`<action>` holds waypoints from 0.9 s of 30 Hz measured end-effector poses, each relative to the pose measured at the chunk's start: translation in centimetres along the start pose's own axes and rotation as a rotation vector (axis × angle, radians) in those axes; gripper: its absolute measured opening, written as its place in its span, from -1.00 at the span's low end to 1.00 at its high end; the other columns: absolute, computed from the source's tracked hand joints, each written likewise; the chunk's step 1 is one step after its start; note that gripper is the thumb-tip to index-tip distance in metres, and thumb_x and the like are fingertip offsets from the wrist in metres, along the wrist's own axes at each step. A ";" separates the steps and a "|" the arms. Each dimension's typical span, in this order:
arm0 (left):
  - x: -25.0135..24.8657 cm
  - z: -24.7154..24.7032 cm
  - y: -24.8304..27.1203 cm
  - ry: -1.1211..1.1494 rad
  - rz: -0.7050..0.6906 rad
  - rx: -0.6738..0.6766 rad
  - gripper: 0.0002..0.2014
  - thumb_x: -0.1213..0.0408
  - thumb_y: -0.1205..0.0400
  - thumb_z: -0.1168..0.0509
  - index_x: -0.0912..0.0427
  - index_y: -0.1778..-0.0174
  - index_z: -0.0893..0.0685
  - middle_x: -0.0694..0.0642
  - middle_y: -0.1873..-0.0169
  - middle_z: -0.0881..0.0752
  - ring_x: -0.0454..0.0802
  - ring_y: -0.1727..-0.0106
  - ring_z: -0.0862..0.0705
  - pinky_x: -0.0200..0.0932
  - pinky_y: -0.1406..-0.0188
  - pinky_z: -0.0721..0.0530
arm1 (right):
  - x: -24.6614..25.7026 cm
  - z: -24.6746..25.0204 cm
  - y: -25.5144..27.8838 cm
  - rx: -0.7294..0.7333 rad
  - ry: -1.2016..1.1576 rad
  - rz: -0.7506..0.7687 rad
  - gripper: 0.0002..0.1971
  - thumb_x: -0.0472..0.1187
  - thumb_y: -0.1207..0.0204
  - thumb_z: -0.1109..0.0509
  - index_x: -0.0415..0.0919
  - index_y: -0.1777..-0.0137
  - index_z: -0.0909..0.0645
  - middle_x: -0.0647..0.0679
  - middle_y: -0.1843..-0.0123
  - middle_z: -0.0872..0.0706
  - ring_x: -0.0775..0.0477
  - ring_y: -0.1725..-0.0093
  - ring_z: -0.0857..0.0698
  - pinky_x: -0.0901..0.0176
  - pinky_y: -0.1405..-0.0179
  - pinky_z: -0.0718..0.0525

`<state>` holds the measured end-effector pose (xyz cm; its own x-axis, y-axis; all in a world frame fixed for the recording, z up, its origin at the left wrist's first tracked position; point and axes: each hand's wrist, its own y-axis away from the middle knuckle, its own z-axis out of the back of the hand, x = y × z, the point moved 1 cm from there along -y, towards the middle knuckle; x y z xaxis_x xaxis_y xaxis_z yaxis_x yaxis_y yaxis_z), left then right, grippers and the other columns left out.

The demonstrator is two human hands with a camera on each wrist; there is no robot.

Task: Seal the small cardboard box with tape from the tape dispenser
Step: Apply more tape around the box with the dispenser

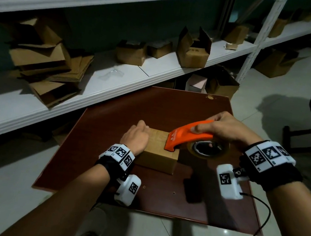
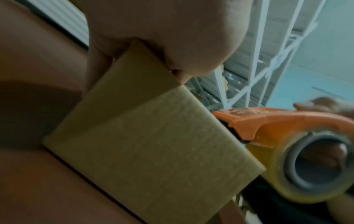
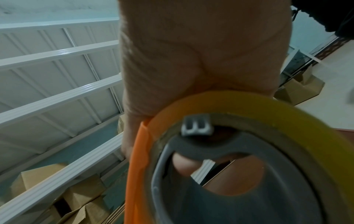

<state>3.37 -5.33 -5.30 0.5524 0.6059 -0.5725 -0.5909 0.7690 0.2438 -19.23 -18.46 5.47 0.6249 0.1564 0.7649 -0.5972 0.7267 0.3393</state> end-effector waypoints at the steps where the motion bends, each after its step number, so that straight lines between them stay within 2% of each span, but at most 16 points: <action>1: 0.1 0.0 0.0 -0.005 -0.012 0.000 -0.69 -0.04 -0.89 0.09 0.04 -0.16 -0.47 0.20 -0.23 -0.64 0.37 -0.33 -0.62 0.21 -0.31 -0.52 | 0.0 0.0 0.0 0.000 -0.002 -0.001 -0.68 0.07 -0.30 -0.71 -0.15 0.38 -0.76 -0.01 0.49 -0.75 0.13 0.51 -0.70 0.26 0.40 -0.60; 4: 0.1 0.1 0.1 -0.036 -0.016 0.022 -0.56 -0.26 -0.83 0.04 0.02 -0.25 -0.49 0.16 -0.27 -0.63 0.32 -0.36 -0.64 0.21 -0.31 -0.56 | -0.1 0.0 -0.1 0.006 -0.020 -0.004 -0.68 0.07 -0.30 -0.72 -0.16 0.37 -0.77 -0.05 0.45 -0.77 0.10 0.50 -0.71 0.19 0.31 -0.63; 7: 0.2 0.2 0.3 -0.093 -0.020 0.045 -0.23 -0.57 -0.57 -0.16 -0.01 -0.44 -0.48 0.13 -0.37 -0.62 0.26 -0.40 -0.66 0.21 -0.35 -0.64 | -0.1 0.0 0.0 -0.007 -0.012 -0.002 -0.67 0.10 -0.29 -0.71 -0.13 0.40 -0.75 -0.04 0.45 -0.75 0.07 0.41 -0.69 0.12 0.21 -0.62; 9: 0.2 0.1 0.0 -0.123 -0.044 0.048 -0.15 -0.61 -0.50 -0.23 0.01 -0.46 -0.47 0.14 -0.40 -0.62 0.25 -0.40 -0.66 0.21 -0.34 -0.68 | 0.0 0.0 0.0 -0.006 -0.015 -0.004 -0.67 0.11 -0.29 -0.70 -0.15 0.35 -0.78 -0.04 0.43 -0.76 0.06 0.38 -0.70 0.13 0.22 -0.62; 11: 0.3 0.2 -0.2 -0.119 -0.055 0.062 -0.19 -0.57 -0.56 -0.22 0.02 -0.48 -0.46 0.16 -0.42 -0.61 0.25 -0.41 -0.65 0.20 -0.34 -0.66 | 0.0 0.0 0.1 -0.004 -0.025 0.000 -0.65 0.13 -0.24 -0.71 -0.18 0.31 -0.80 -0.07 0.40 -0.78 0.06 0.39 -0.72 0.13 0.24 -0.63; 13: 0.3 0.3 -0.1 -0.108 -0.060 0.073 -0.30 -0.47 -0.69 -0.13 0.05 -0.47 -0.45 0.19 -0.42 -0.58 0.30 -0.43 -0.63 0.20 -0.37 -0.61 | 0.0 0.0 0.0 -0.008 -0.017 0.002 -0.65 0.12 -0.24 -0.71 -0.17 0.33 -0.78 -0.06 0.41 -0.77 0.04 0.37 -0.71 0.10 0.20 -0.63; 16: 0.4 0.5 0.1 -0.101 -0.097 0.082 -0.55 -0.23 -0.88 0.11 0.06 -0.26 -0.45 0.24 -0.31 -0.59 0.36 -0.38 -0.62 0.22 -0.38 -0.54 | 0.1 0.0 0.2 0.007 -0.028 -0.006 -0.69 0.06 -0.30 -0.72 -0.17 0.34 -0.77 -0.06 0.43 -0.78 0.04 0.42 -0.73 0.13 0.27 -0.68; 18: 0.5 0.9 -0.3 -0.095 -0.115 0.129 -0.60 -0.19 -0.89 0.13 0.03 -0.21 -0.42 0.24 -0.30 -0.61 0.34 -0.37 -0.62 0.20 -0.36 -0.54 | 0.1 0.0 0.2 0.014 -0.030 -0.008 -0.69 0.03 -0.32 -0.72 -0.22 0.29 -0.80 -0.07 0.42 -0.79 0.06 0.47 -0.74 0.20 0.38 -0.70; 20: 0.7 1.6 -0.5 -0.070 -0.115 0.223 -0.59 -0.27 -0.84 -0.06 0.00 -0.31 -0.43 0.17 -0.34 -0.61 0.24 -0.37 -0.63 0.13 -0.30 -0.56 | 0.1 0.0 0.3 0.009 -0.028 -0.012 -0.69 0.01 -0.33 -0.71 -0.24 0.25 -0.81 -0.06 0.44 -0.80 0.08 0.49 -0.74 0.25 0.46 -0.68; 23: 0.7 2.5 -0.4 -0.025 -0.114 0.350 -0.33 -0.30 -0.62 -0.46 -0.02 -0.48 -0.39 0.07 -0.31 -0.60 0.08 -0.30 -0.66 -0.01 -0.19 -0.61 | 0.1 0.0 0.5 0.025 -0.023 -0.016 -0.70 0.00 -0.38 -0.69 -0.25 0.23 -0.80 -0.04 0.45 -0.79 0.07 0.49 -0.73 0.30 0.49 -0.64; 25: 0.7 2.6 -0.5 -0.007 -0.121 0.381 -0.28 -0.23 -0.61 -0.52 0.01 -0.53 -0.36 0.06 -0.31 -0.61 0.05 -0.30 -0.66 -0.01 -0.27 -0.66 | 0.2 0.1 0.6 0.026 -0.022 -0.016 -0.71 0.00 -0.40 -0.68 -0.24 0.25 -0.78 -0.04 0.46 -0.79 0.07 0.51 -0.72 0.32 0.52 -0.63; 27: 0.7 2.9 -0.6 0.021 -0.104 0.417 -0.26 -0.15 -0.64 -0.52 0.03 -0.60 -0.32 0.09 -0.36 -0.61 0.07 -0.37 -0.65 0.05 -0.44 -0.65 | 0.1 0.1 0.6 0.026 -0.030 -0.014 -0.70 0.01 -0.38 -0.69 -0.25 0.23 -0.79 -0.08 0.40 -0.81 0.03 0.46 -0.74 0.27 0.44 -0.66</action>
<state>5.80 -4.81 -3.56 0.5817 0.5200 -0.6255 -0.2424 0.8448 0.4770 -19.57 -18.10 5.82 0.6179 0.1258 0.7761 -0.6015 0.7113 0.3636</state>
